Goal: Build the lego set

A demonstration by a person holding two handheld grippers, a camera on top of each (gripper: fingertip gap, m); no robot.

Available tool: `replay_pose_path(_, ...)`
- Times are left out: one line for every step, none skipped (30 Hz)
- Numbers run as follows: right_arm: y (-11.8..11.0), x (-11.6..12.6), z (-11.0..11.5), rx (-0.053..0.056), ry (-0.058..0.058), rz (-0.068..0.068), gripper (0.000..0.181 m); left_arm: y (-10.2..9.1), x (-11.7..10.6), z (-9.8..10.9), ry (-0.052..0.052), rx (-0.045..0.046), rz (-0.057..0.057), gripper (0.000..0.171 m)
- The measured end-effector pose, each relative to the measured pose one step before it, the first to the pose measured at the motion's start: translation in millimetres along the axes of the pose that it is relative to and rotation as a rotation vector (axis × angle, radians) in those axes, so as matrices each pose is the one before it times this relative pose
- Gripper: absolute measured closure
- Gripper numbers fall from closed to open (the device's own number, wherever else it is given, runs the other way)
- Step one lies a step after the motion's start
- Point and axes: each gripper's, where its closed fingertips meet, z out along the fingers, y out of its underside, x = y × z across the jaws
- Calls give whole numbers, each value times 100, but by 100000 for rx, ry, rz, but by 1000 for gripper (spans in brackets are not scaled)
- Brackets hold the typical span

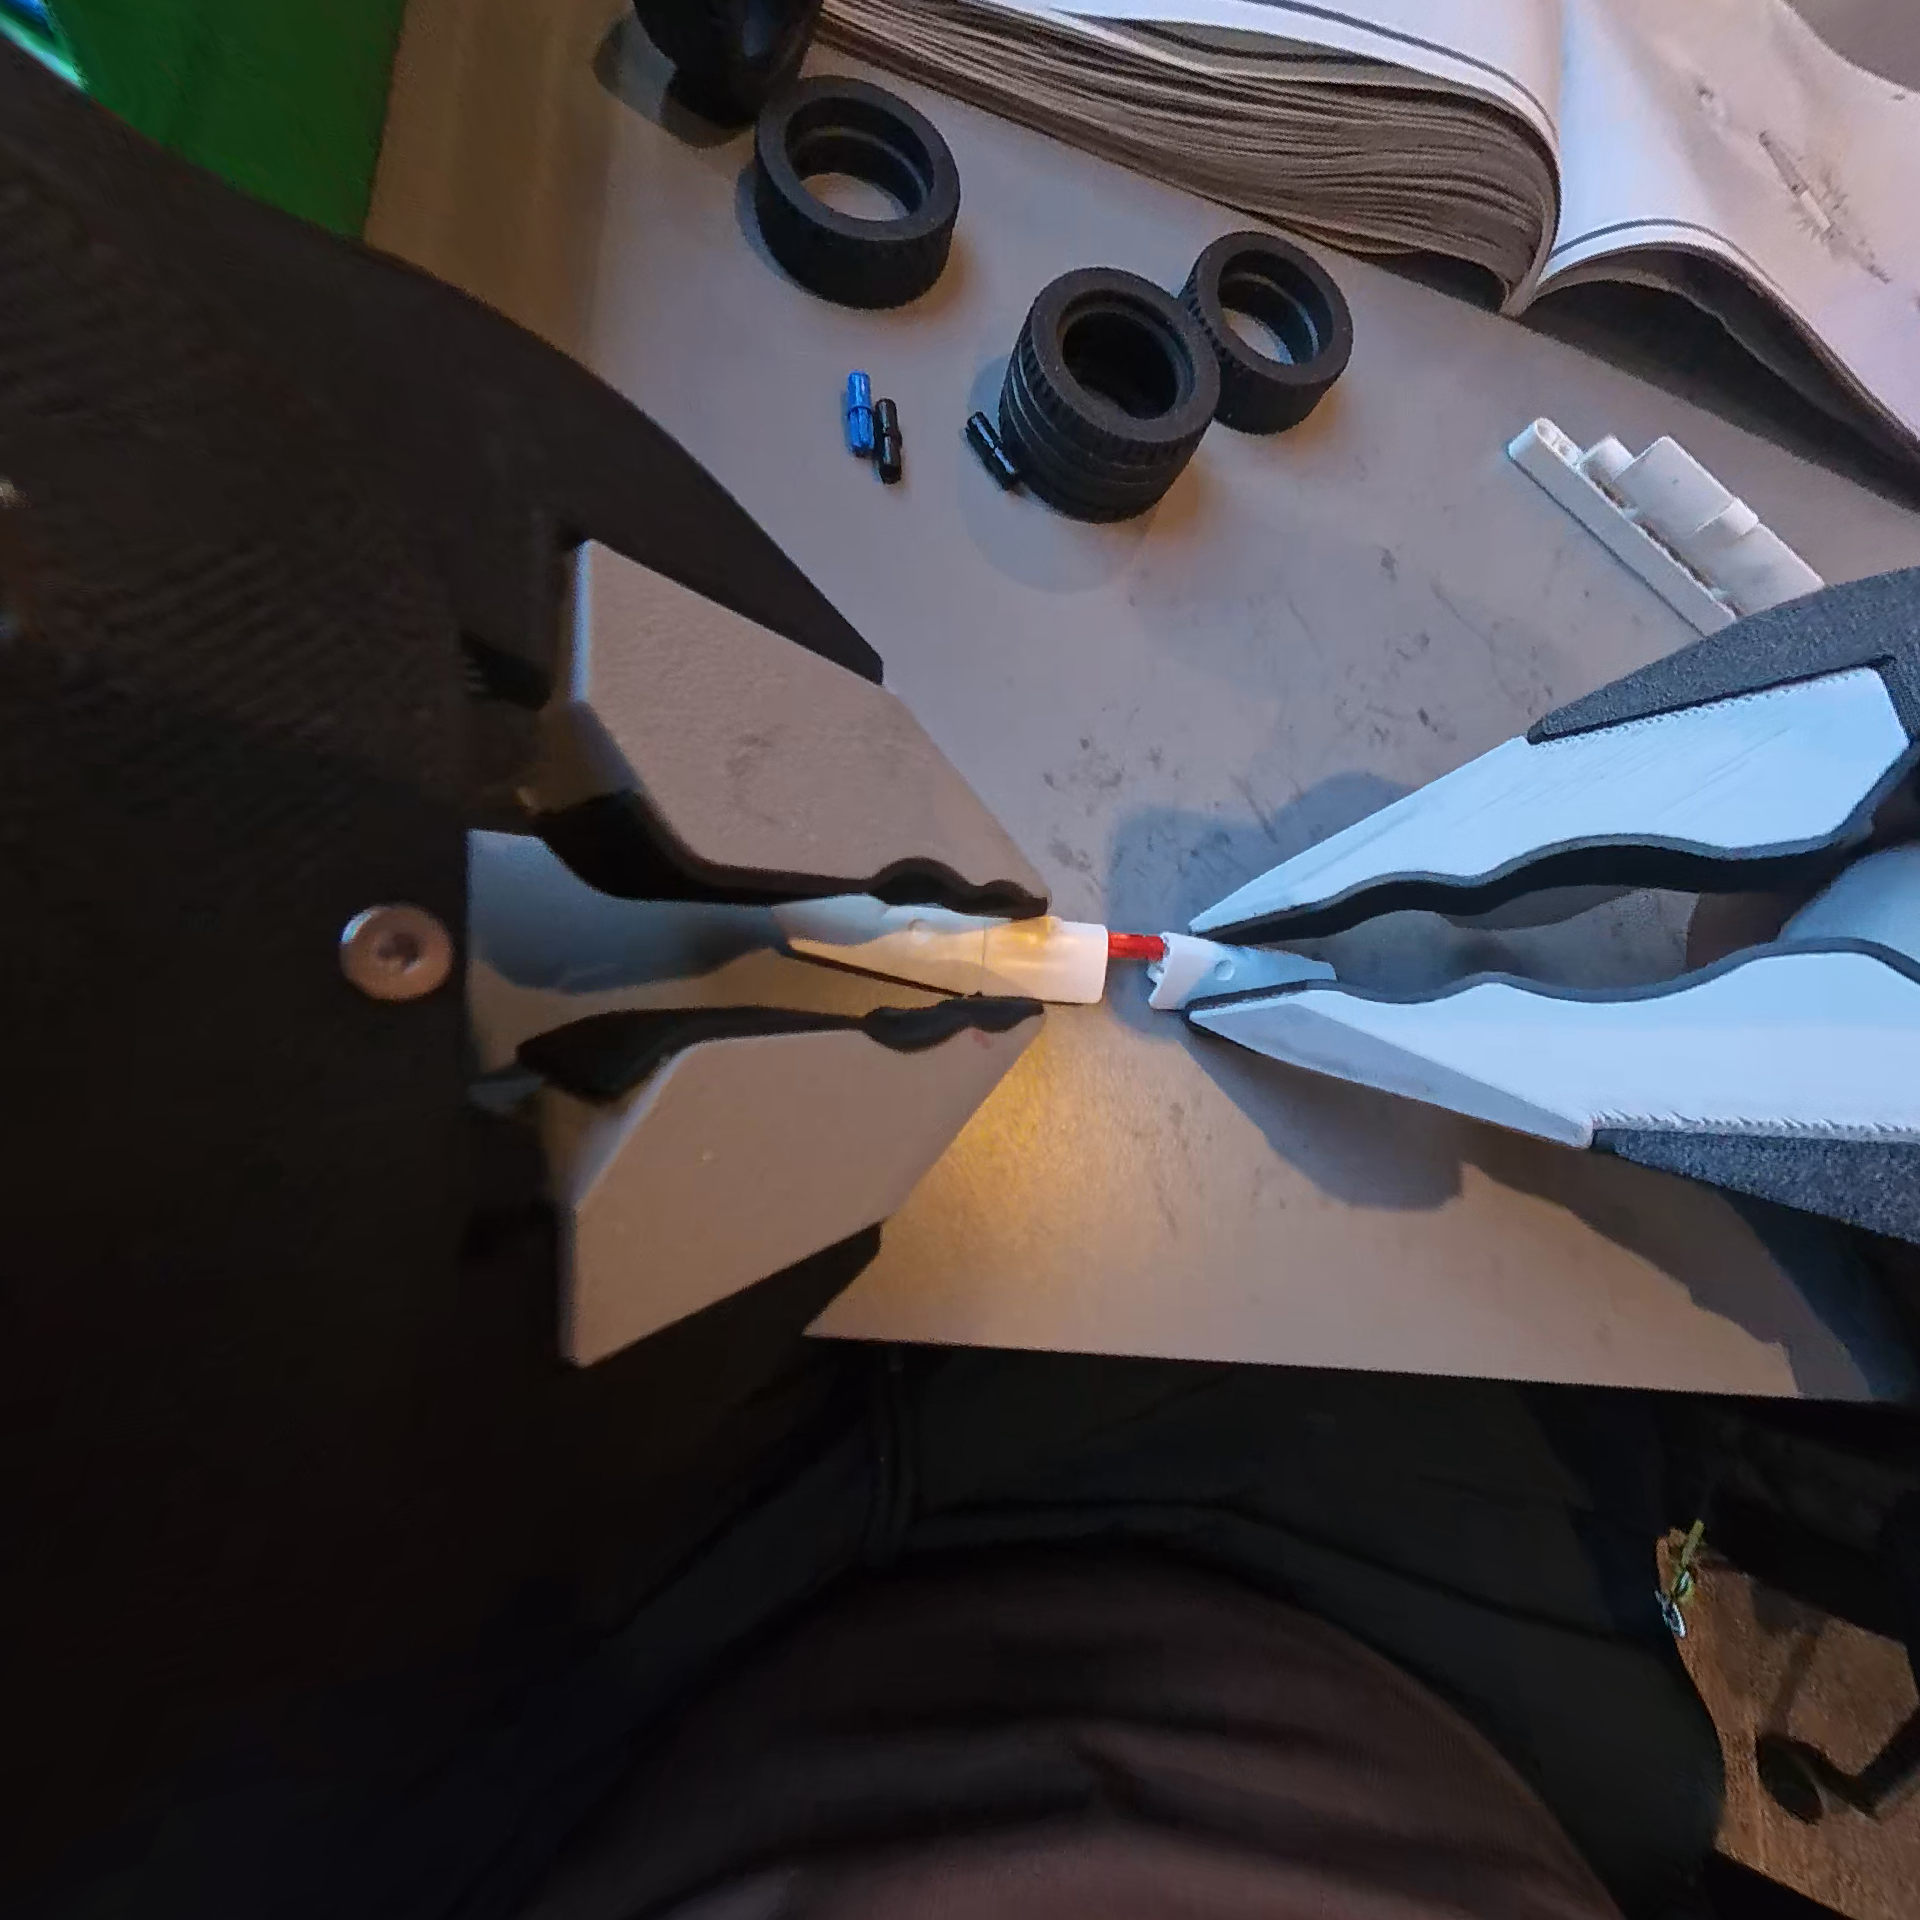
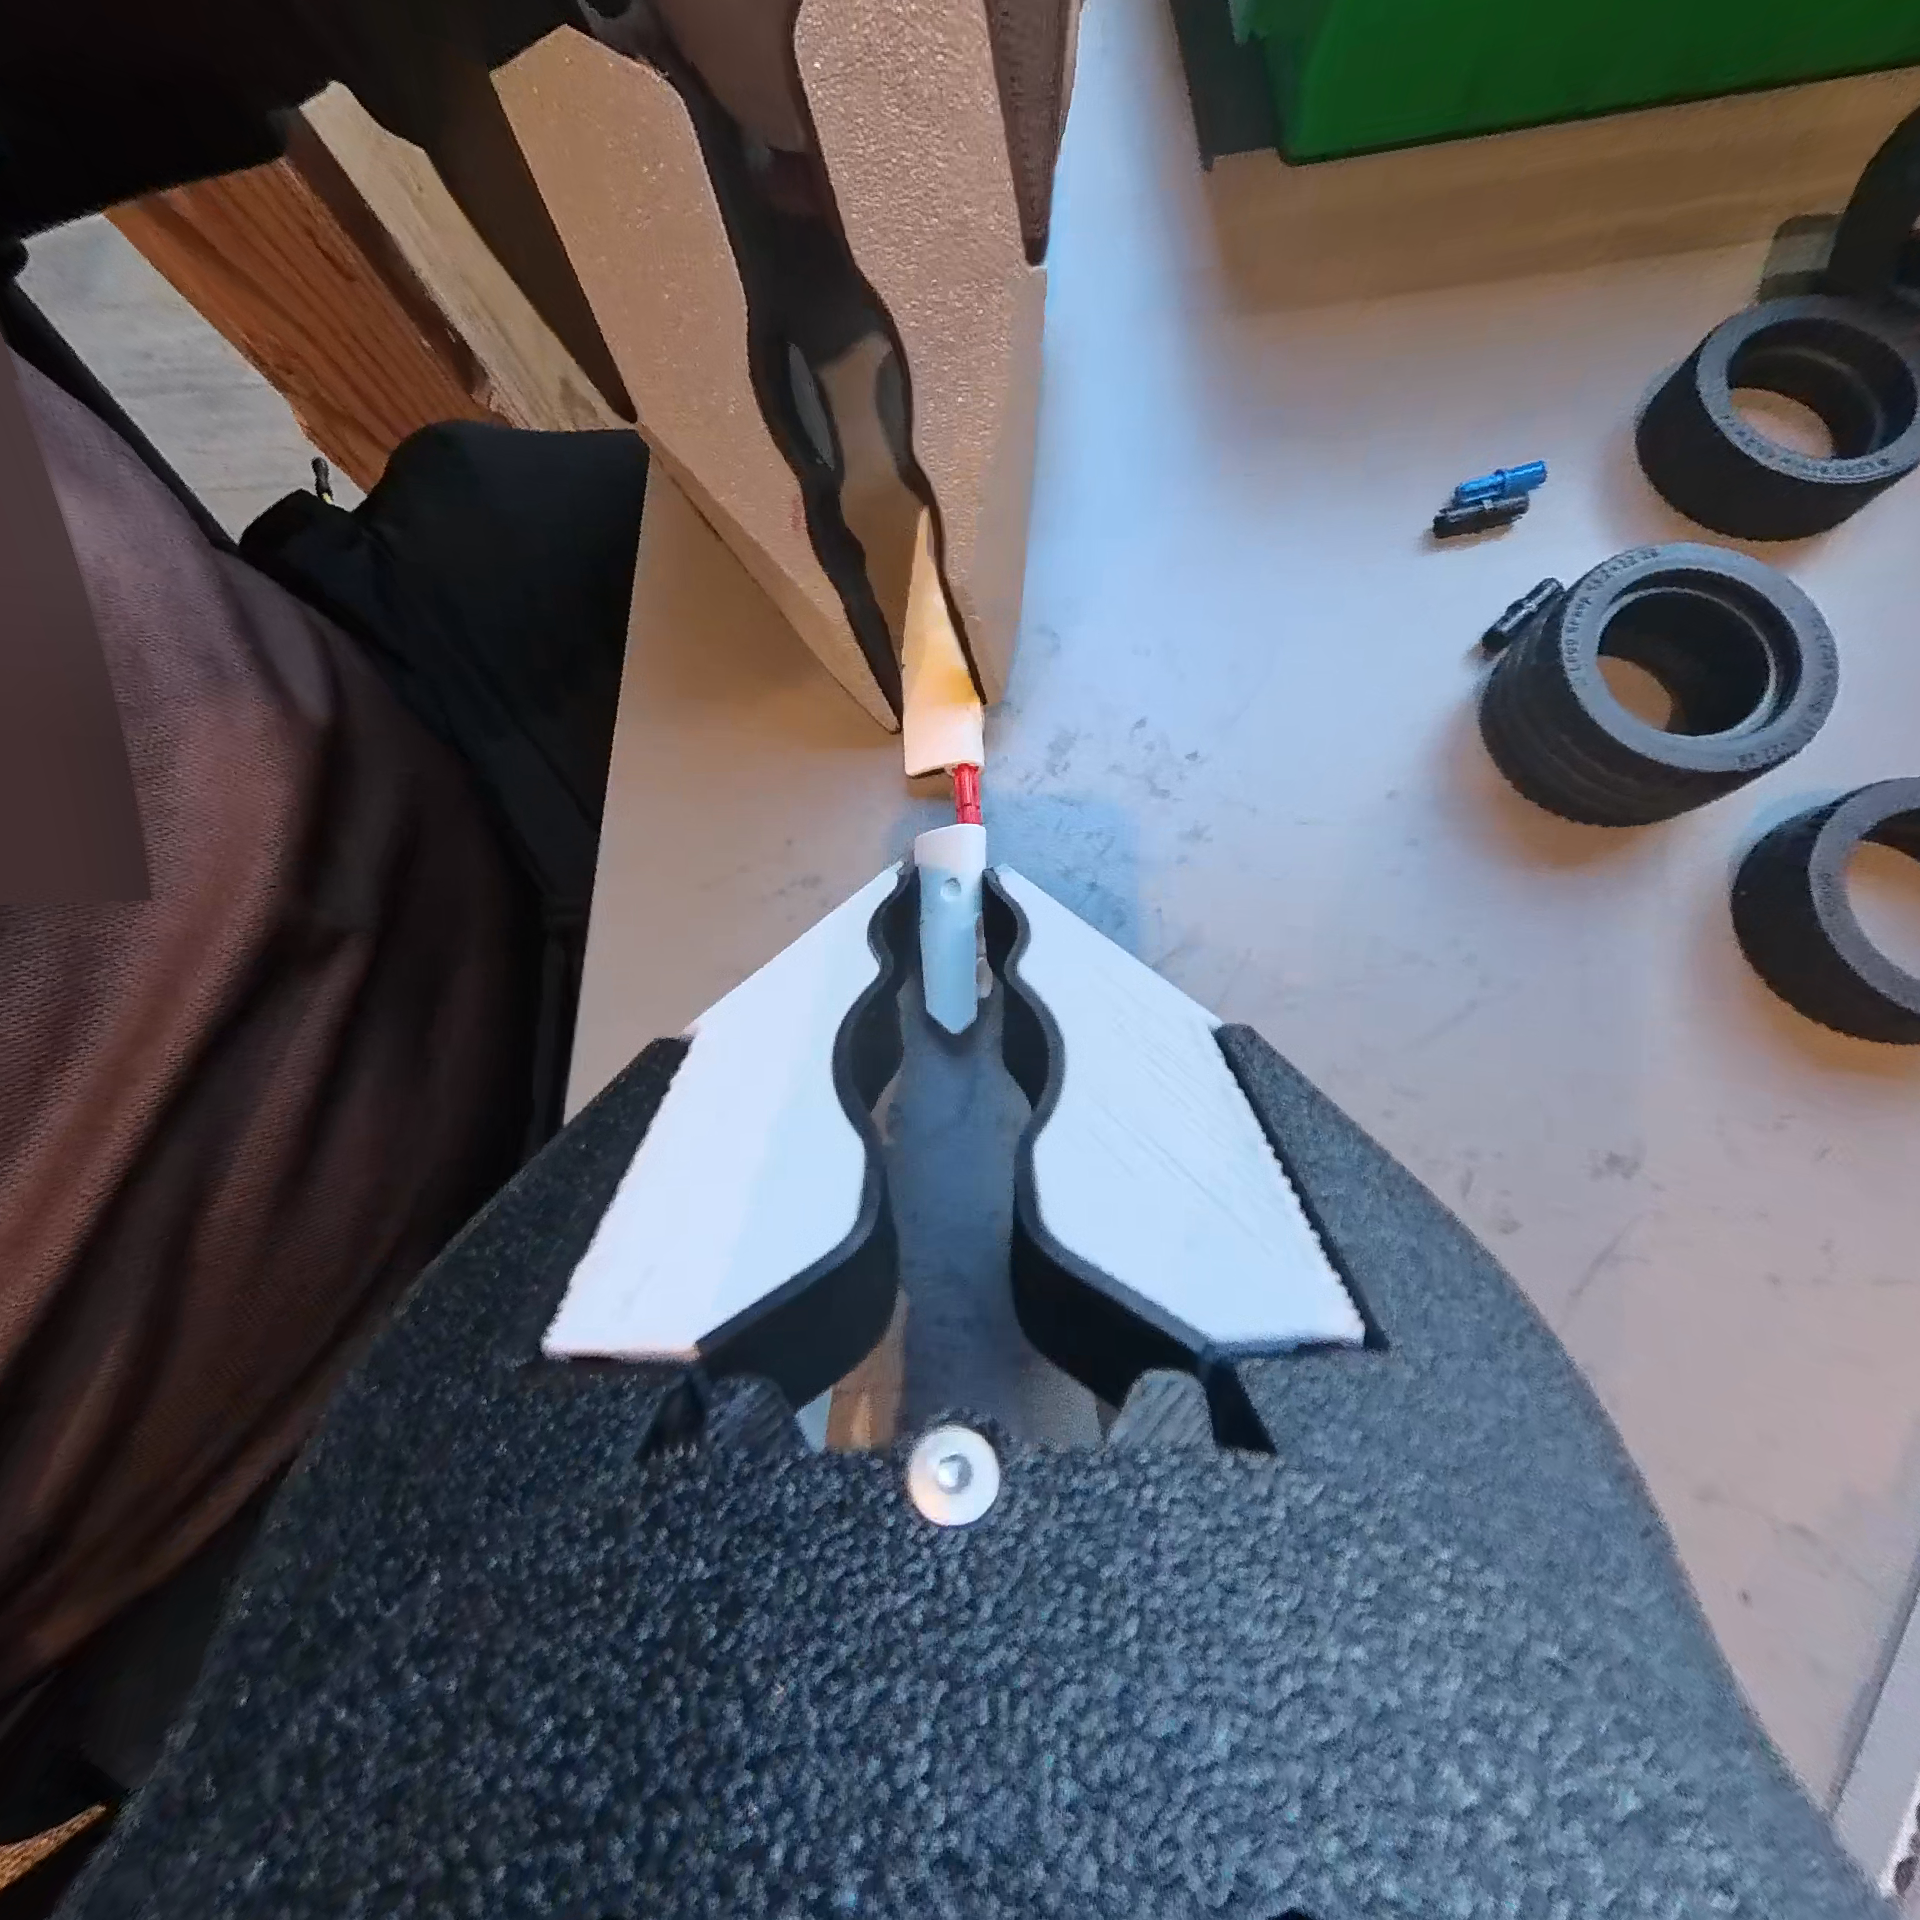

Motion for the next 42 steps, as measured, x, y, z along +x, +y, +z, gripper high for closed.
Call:
replay_pose_path(-7, 23, 18, -78, -392, 108, 169, 5, -51, -15, -589, 90, 1152, 159)
replay_pose_path(-20, 84, 30, -50, 100, 5, 169, 23, -122, -9, -1007, 51, 862, 159)
replay_pose_path(-22, 82, 24, -69, 252, -72, 169, 24, -89, -20, -527, 1, 591, 159)
replay_pose_path(-27, 38, 23, -97, 165, -330, 169, 15, -45, 0, -148, -54, -153, 159)
replay_pose_path(-15, 23, 13, -104, 144, -559, 169, 6, 13, 10, 448, -47, -493, 159)
replay_pose_path(-1, 3, 3, -33, -99, -134, 170, 11, 14, 5, 557, -11, -505, 159)
replay_pose_path(-4, -4, 2, 23, -607, 665, 170, 5, 3, 7, 754, 40, -693, 160)
replay_pose_path(5, 1, -9, 16, -1018, 1200, 170, -8, 36, -10, 858, 131, -613, 159)
replay_pose_path(-4, 4, -6, 24, -1018, 1258, 170, 0, -1, 5, 386, 51, -446, 159)
replay_pose_path(-5, 6, -10, 11, -697, 852, 170, -1, -13, 3, -330, -32, 359, 159)
replay_pose_path(5, 0, -13, 2, -517, 595, 170, 5, -27, 16, -1041, -79, 1272, 159)
replay_pose_path(-2, -2, -9, 5, -538, 672, 170, -23, 3, 1, -1075, 62, 1414, 159)
replay_pose_path(5, 3, -9, 21, -577, 841, 170, -12, -3, -9, -826, 53, 1051, 159)
replay_pose_path(-5, 4, -13, 38, -694, 1197, 170, -12, -10, -4, -665, 96, 972, 159)
replay_pose_path(-9, 6, -8, 76, -789, 1398, 171, -2, 2, -8, -387, 42, 629, 159)
replay_pose_path(-14, -1, -8, 89, -821, 1435, 171, -6, -8, 8, -413, 82, 673, 159)
replay_pose_path(4, -14, -17, 60, -751, 1171, 171, -19, 26, -11, -232, 105, 560, 159)
replay_pose_path(9, -11, -12, 23, -454, 606, 171, 1, -1, 11, -178, 26, 223, 159)
replay_pose_path(0, -10, -7, 8, -126, 189, 171, -2, 3, -3, -173, 25, 225, 160)
replay_pose_path(7, -3, -1, 8, -64, 244, 171, -21, 23, -2, -113, 138, 444, 160)
replay_pose_path(3, -5, -18, 35, -113, 343, 171, -12, 44, -16, -79, 84, 500, 160)
replay_pose_path(10, -4, -8, 53, -55, 282, 171, -8, 12, 1, -285, 47, 405, 159)
replay_pose_path(6, -7, -5, 42, 97, 101, 171, -8, -6, 15, -300, 3, 265, 159)
replay_pose_path(2, -6, -6, 16, 178, -81, 171, -2, -34, 16, -320, -50, 10, 159)
replay_pose_path(8, -16, 2, -19, 36, -96, 171, 17, -135, 31, -826, -195, -310, 159)
replay_pose_path(-4, -3, 3, -18, -60, 17, 171, 3, -65, 28, -241, -109, -286, 159)
replay_pose_path(-8, -2, -6, 1, -200, 211, 171, -5, 1, 8, 47, 9, 0, 160)
replay_pose_path(-3, 9, -5, 11, -443, 527, 171, -15, 49, -2, -46, 82, 556, 160)
replay_pose_path(-1, 4, 1, -21, -542, 723, 171, -16, 26, -2, -324, 63, 860, 160)
replay_pose_path(1, 4, -10, -45, -574, 963, 172, -18, 2, -7, -373, 138, 1082, 159)
replay_pose_path(7, -8, 5, -13, -741, 1485, 172, -4, -3, 11, -111, 154, 607, 159)
replay_pose_path(14, -21, -8, -43, -1125, 1966, 172, -13, 0, 6, 131, 194, 474, 159)
replay_pose_path(9, -35, -15, -75, -1432, 2172, 173, -12, -15, 10, -74, 234, 953, 159)
replay_pose_path(17, -26, -16, -141, -1604, 2164, 173, -16, -16, 16, -223, 198, 1107, 159)
replay_pose_path(-1, -19, -10, -268, -1535, 2036, 173, -5, -13, 9, -171, 256, 1290, 159)
replay_pose_path(-8, -4, -12, -416, -1193, 1561, 173, -19, -2, 7, 48, 193, 874, 159)
replay_pose_path(-18, 5, 16, -569, -629, 790, 173, 6, 6, -4, 109, 54, 359, 159)
replay_pose_path(-32, 20, 17, -652, -56, 302, 173, 13, 1, 10, 172, -74, -135, 159)
replay_pose_path(-23, 18, 13, -649, 202, 326, 174, 7, 4, 3, 158, -80, -260, 159)
replay_pose_path(-16, 20, 4, -477, -70, 934, 174, -4, -12, 1, -127, -65, 114, 160)
replay_pose_path(3, 2, 2, -129, -831, 1832, 174, 4, 5, 0, -336, -37, 454, 160)
replay_pose_path(-4, -3, -6, 286, -1730, 2650, 174, -14, -1, -6, -496, 96, 1342, 160)
